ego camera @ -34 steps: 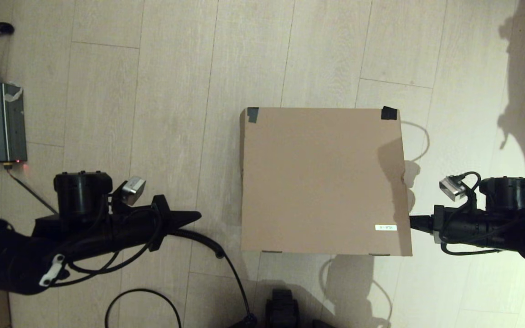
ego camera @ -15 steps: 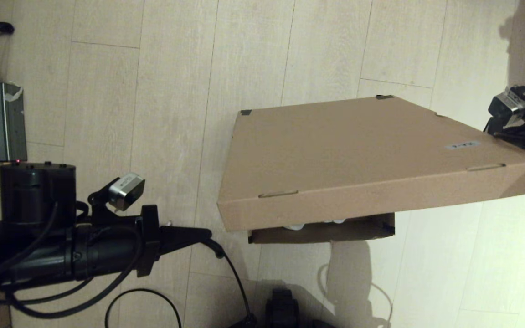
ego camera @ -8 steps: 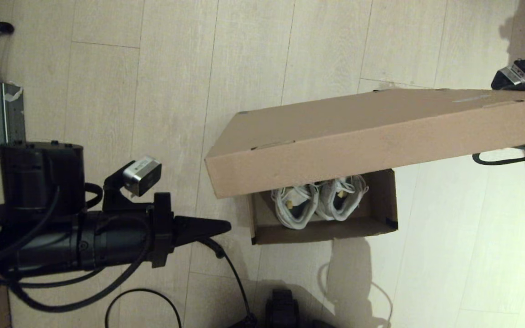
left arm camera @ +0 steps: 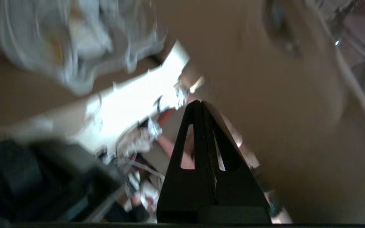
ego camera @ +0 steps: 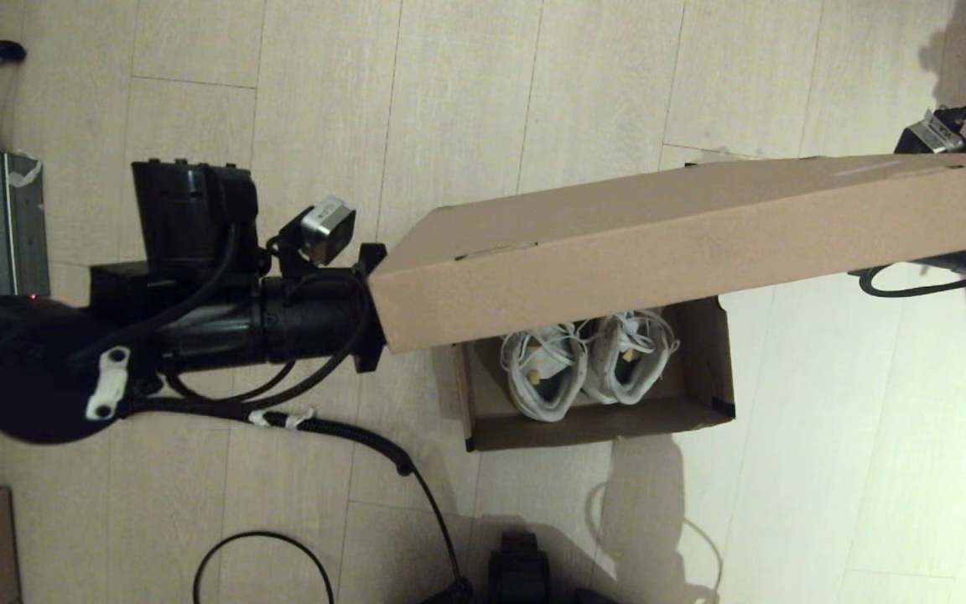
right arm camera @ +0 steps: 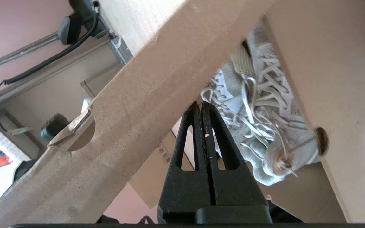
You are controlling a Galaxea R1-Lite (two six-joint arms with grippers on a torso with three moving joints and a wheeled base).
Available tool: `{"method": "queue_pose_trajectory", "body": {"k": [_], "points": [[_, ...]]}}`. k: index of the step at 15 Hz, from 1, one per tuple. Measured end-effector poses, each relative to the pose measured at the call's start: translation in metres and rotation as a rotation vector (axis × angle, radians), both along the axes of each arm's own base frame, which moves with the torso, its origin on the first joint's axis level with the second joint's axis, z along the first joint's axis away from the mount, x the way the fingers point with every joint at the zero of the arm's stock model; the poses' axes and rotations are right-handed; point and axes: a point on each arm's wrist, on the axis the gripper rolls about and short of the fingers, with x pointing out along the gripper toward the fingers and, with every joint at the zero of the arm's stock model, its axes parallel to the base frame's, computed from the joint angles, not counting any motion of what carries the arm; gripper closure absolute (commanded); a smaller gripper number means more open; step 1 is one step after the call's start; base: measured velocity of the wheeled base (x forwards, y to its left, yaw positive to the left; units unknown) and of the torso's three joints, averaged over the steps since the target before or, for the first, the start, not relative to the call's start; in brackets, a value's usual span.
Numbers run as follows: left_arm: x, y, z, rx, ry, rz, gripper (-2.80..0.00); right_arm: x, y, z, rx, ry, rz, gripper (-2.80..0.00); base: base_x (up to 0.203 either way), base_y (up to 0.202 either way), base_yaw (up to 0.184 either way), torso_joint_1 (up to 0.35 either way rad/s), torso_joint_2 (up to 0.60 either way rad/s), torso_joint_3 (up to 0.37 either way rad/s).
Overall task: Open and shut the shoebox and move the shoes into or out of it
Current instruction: Open the shoe box
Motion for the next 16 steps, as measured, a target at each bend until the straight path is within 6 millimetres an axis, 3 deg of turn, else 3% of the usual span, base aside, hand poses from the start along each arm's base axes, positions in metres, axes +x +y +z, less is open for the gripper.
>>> {"method": "queue_pose_trajectory", "body": {"k": [7,12,16], "points": [[0.056,0.000,0.035,-0.087,-0.220,0.150,0.00,-0.020,-0.008,-0.021,-0.016,0.054,-0.150,0.00,0.000,0.000,0.000,0.000,0.00,0.000],[0.075,-0.002,0.082,-0.170,-0.314,0.176,0.00,-0.024,-0.011,-0.015,-0.036,0.033,-0.324,0.00,0.000,0.000,0.000,0.000,0.00,0.000],[0.079,-0.001,0.083,-0.160,-0.290,0.202,0.00,-0.026,-0.004,-0.017,-0.194,-0.009,-0.452,0.00,0.000,0.000,0.000,0.000,0.00,0.000]]}}
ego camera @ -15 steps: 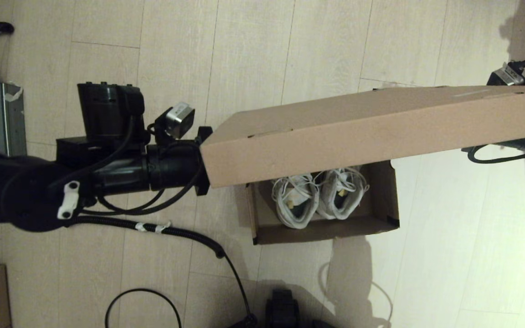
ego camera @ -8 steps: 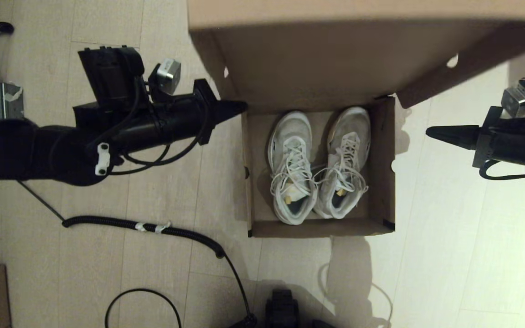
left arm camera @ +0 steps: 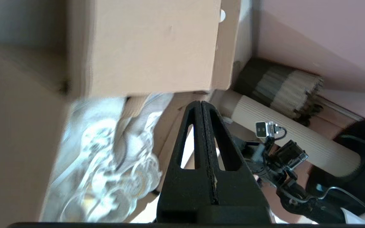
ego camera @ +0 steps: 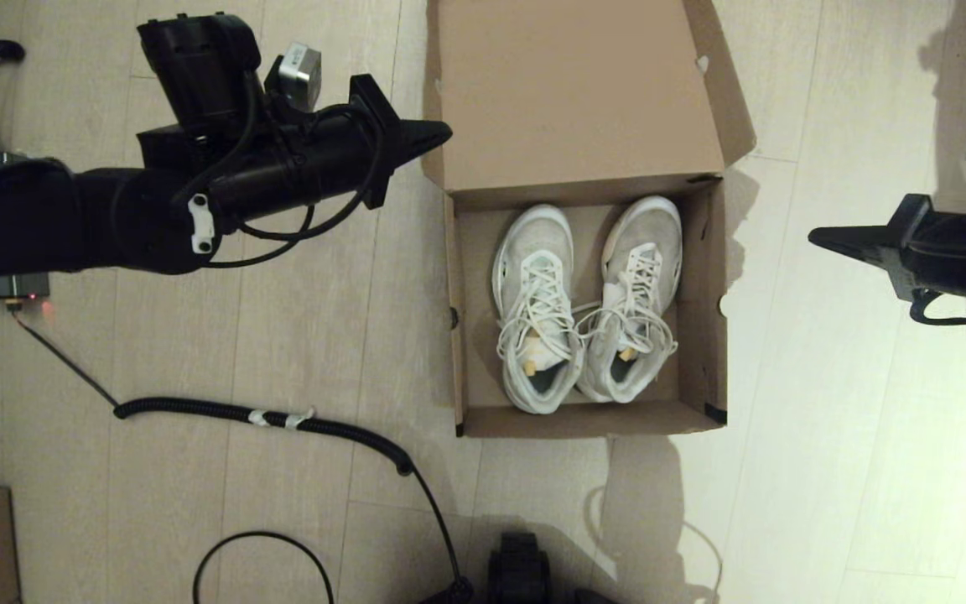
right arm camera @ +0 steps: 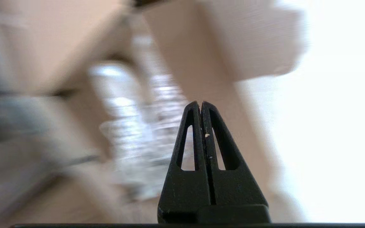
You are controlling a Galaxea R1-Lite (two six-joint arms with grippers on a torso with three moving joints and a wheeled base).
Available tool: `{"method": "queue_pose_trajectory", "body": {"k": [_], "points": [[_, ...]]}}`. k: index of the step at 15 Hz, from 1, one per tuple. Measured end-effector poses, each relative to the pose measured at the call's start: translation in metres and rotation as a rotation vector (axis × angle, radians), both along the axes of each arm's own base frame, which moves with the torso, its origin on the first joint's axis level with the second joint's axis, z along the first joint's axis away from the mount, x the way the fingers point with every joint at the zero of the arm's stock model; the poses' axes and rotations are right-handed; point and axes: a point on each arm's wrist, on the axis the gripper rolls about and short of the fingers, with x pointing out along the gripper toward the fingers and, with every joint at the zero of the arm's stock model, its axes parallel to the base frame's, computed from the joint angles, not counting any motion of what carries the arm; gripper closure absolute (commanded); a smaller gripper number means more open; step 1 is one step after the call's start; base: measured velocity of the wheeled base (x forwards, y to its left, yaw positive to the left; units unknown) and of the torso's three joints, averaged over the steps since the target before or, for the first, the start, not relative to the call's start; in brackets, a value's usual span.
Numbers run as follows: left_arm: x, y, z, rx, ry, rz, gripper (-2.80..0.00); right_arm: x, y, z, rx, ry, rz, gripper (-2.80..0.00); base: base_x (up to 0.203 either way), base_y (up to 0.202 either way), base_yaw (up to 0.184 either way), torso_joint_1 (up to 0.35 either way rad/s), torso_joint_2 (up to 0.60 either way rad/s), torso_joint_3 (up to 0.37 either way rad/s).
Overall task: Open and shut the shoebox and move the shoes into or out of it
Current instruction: Open the shoe box
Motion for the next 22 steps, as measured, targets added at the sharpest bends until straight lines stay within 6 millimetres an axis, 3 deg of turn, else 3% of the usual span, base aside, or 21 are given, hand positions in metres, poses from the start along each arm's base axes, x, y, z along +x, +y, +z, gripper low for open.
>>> {"method": "queue_pose_trajectory", "body": {"k": [2,4,7,9,11,16,22], "points": [[-0.014,0.007,-0.006,0.019,0.039,0.026,0.00,0.012,0.015,-0.010,-0.189,-0.016,-0.141,0.00,0.000,0.000,0.000,0.000,0.00,0.000],[-0.034,0.017,-0.018,0.084,0.076,0.064,0.00,0.022,0.044,-0.016,-0.353,-0.057,-0.255,0.00,0.000,0.000,0.000,0.000,0.00,0.000],[-0.055,0.029,-0.066,0.374,0.124,0.217,0.00,0.023,0.065,-0.047,-0.579,0.008,-0.367,0.00,0.000,0.000,0.000,0.000,0.00,0.000],[-0.055,0.030,-0.098,0.576,0.101,0.296,0.00,0.025,0.073,-0.063,-0.608,0.021,-0.347,0.00,0.000,0.000,0.000,0.000,0.00,0.000],[-0.037,0.023,-0.115,0.634,0.067,0.339,0.00,0.028,0.073,-0.073,-0.616,0.007,-0.350,0.00,0.000,0.000,0.000,0.000,0.00,0.000],[0.030,-0.001,-0.128,0.603,-0.001,0.391,0.00,0.017,0.079,-0.105,-0.631,0.075,-0.236,0.00,0.000,0.000,0.000,0.000,0.00,0.000],[0.075,-0.024,-0.111,0.560,-0.060,0.384,0.00,-0.007,0.085,-0.122,-0.641,0.111,-0.193,0.00,0.000,0.000,0.000,0.000,0.00,0.000]]}}
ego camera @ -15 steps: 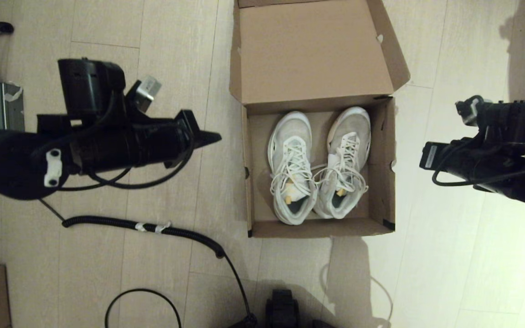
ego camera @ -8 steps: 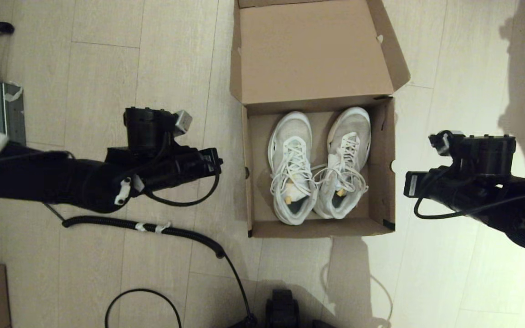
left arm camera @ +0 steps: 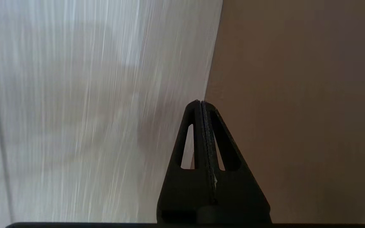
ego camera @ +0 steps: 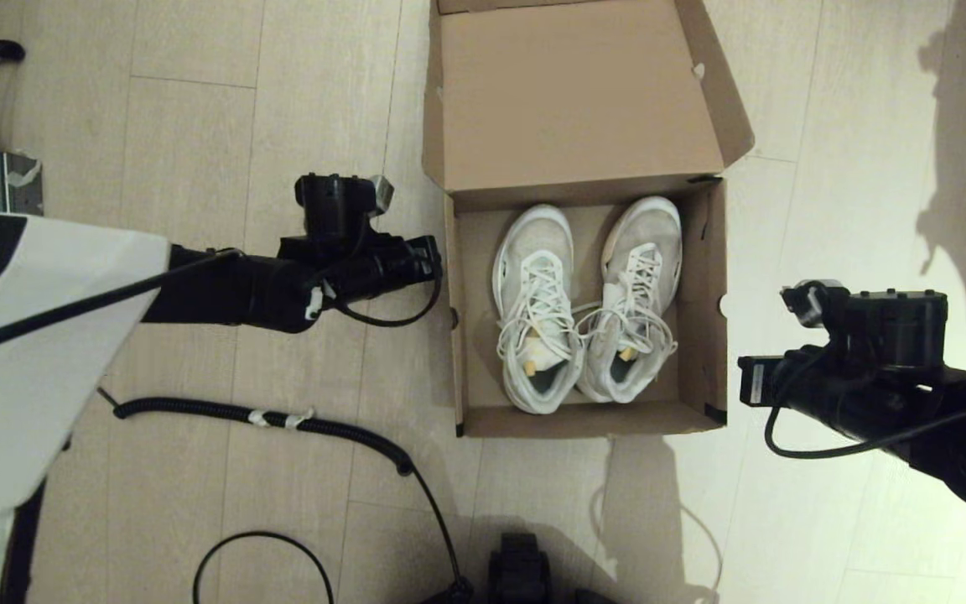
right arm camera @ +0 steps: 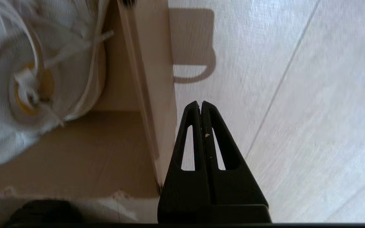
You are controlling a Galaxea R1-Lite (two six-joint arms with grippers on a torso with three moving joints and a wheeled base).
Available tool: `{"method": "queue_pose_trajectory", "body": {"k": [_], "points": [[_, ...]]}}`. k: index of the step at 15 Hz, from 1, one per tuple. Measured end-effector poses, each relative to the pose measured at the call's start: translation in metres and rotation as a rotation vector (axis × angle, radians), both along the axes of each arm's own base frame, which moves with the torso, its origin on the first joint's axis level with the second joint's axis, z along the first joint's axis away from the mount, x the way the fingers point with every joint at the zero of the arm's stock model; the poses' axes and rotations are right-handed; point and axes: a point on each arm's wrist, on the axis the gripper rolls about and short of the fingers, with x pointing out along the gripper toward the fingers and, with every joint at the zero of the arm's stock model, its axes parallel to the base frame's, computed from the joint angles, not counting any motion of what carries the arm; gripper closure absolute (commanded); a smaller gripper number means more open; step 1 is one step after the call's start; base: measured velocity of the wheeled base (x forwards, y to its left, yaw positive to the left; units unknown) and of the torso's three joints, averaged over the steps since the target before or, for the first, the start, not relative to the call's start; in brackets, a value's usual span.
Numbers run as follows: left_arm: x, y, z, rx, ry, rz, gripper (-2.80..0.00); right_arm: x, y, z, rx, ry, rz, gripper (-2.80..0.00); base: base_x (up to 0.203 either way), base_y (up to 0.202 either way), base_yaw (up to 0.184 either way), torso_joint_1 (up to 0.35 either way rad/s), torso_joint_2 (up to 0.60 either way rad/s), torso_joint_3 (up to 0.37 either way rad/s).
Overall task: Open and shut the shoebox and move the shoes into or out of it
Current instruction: Open the shoe box, then put the shoes out of the shoe box
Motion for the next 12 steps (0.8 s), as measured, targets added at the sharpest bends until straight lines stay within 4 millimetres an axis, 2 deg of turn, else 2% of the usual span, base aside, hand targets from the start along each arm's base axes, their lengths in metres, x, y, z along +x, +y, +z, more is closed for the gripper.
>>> {"method": "queue_pose_trajectory", "body": {"k": [2,8,10,12], "points": [[0.008,-0.012,0.010,-0.025,-0.027,-0.018,0.00,-0.008,-0.001,-0.006,0.001,0.025,0.003,0.00,0.000,0.000,0.000,0.000,0.00,0.000],[0.014,-0.031,0.011,-0.102,-0.084,-0.051,0.00,-0.014,-0.002,-0.003,0.008,0.002,0.003,0.00,0.000,0.000,0.000,0.000,0.00,0.000],[0.014,-0.032,0.011,-0.106,-0.086,-0.042,0.00,-0.018,-0.002,0.008,0.013,-0.037,0.002,0.00,0.000,0.000,0.000,0.000,0.00,0.000],[0.017,-0.020,0.011,-0.099,-0.085,0.011,0.00,-0.021,-0.003,0.030,0.026,-0.109,0.002,0.00,0.000,0.000,0.000,0.000,0.00,0.000]]}}
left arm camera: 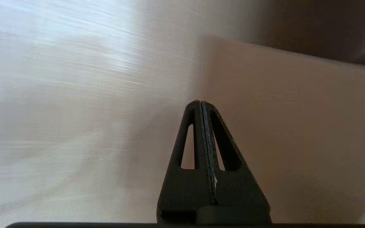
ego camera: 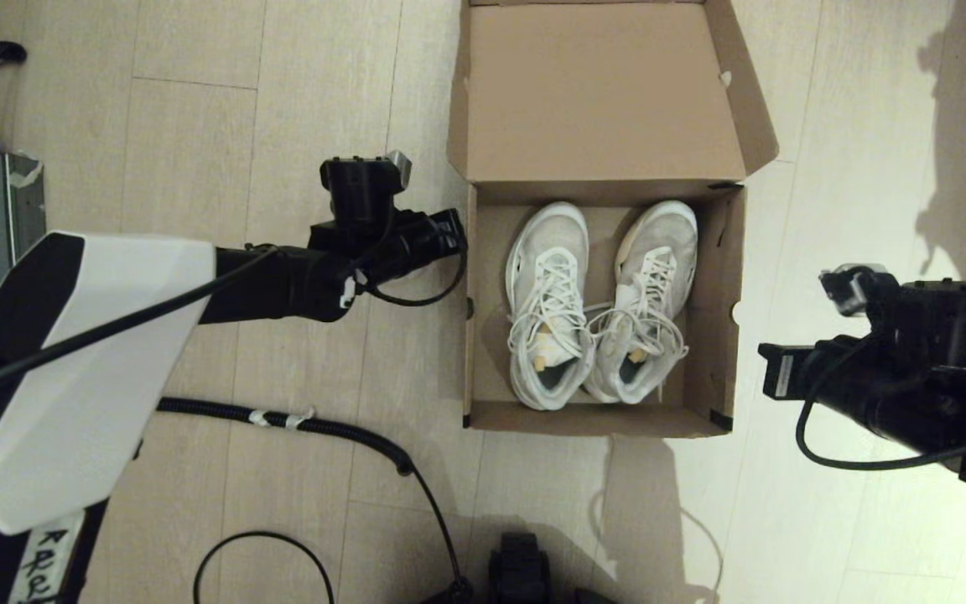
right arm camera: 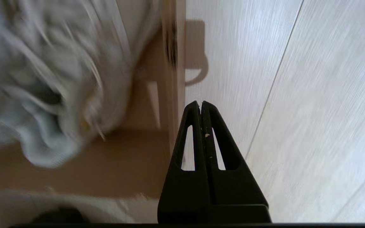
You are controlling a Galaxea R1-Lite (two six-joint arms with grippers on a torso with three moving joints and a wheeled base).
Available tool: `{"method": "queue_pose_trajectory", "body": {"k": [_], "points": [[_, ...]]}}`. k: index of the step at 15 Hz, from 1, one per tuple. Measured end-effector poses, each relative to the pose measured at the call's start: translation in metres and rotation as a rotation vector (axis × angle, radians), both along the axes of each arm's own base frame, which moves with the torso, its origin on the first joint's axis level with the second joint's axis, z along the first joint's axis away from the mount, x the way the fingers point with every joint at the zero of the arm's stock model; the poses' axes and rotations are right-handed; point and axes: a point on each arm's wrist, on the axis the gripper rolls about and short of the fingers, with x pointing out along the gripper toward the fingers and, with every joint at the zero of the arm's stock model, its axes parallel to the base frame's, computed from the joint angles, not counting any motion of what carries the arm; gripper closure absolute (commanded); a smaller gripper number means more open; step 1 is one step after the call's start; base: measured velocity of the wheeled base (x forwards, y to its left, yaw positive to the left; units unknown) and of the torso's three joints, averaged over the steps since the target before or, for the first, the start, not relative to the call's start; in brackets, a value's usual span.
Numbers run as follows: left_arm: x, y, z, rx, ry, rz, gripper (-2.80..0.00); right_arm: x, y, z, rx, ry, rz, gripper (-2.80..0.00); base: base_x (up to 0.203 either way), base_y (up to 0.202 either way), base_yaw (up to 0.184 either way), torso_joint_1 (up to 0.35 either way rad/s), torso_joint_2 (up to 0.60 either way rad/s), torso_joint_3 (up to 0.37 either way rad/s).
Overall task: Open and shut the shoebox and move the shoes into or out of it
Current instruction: Put the shoes out of the shoe box
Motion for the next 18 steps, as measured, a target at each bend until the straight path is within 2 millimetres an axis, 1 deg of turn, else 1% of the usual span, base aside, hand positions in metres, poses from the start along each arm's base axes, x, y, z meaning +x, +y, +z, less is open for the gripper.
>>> {"method": "queue_pose_trajectory", "body": {"k": [1,2,4,6,7,8,11,14,16,17,18], "points": [[0.003,0.012,0.001,0.003,0.005,0.040,0.00,-0.001,0.002,0.012,0.010,-0.027,0.007,0.00,0.000,0.000,0.000,0.000,0.00,0.000],[0.005,0.023,0.003,0.007,0.012,0.067,0.00,-0.003,0.009,0.020,0.031,-0.030,0.027,0.00,0.000,0.000,0.000,0.000,0.00,0.000],[0.002,0.048,0.010,0.016,0.033,0.116,0.00,-0.008,0.033,0.031,0.126,-0.005,0.092,0.00,0.000,0.000,0.000,0.000,0.00,0.000],[-0.004,0.079,0.019,0.020,0.045,0.175,0.00,-0.012,0.057,0.033,0.190,0.023,0.169,0.00,0.000,0.000,0.000,0.000,0.00,0.000],[-0.010,0.093,0.026,0.019,0.045,0.203,0.00,-0.014,0.067,0.030,0.193,0.040,0.207,0.00,0.000,0.000,0.000,0.000,0.00,0.000],[-0.017,0.103,0.031,0.020,0.046,0.220,0.00,-0.016,0.074,0.026,0.185,0.060,0.239,0.00,0.000,0.000,0.000,0.000,0.00,0.000],[-0.045,0.135,0.046,0.019,0.046,0.283,0.00,-0.018,0.088,0.006,0.175,0.109,0.332,0.00,0.000,0.000,0.000,0.000,0.00,0.000],[-0.071,0.153,0.053,0.020,0.055,0.317,0.00,-0.013,0.097,-0.012,0.186,0.074,0.425,0.00,0.000,0.000,0.000,0.000,0.00,0.000],[-0.080,0.166,0.053,0.019,0.064,0.349,0.00,-0.005,0.103,-0.027,0.178,0.050,0.463,0.00,0.000,0.000,0.000,0.000,0.00,0.000],[-0.082,0.169,0.052,0.019,0.065,0.359,0.00,0.000,0.106,-0.032,0.181,0.020,0.471,-1.03,0.000,0.000,0.000,0.000,0.00,0.000],[-0.083,0.172,0.051,0.017,0.062,0.364,0.00,0.003,0.108,-0.035,0.175,-0.019,0.479,-2.80,0.000,0.000,0.000,0.000,0.00,0.000]]}}
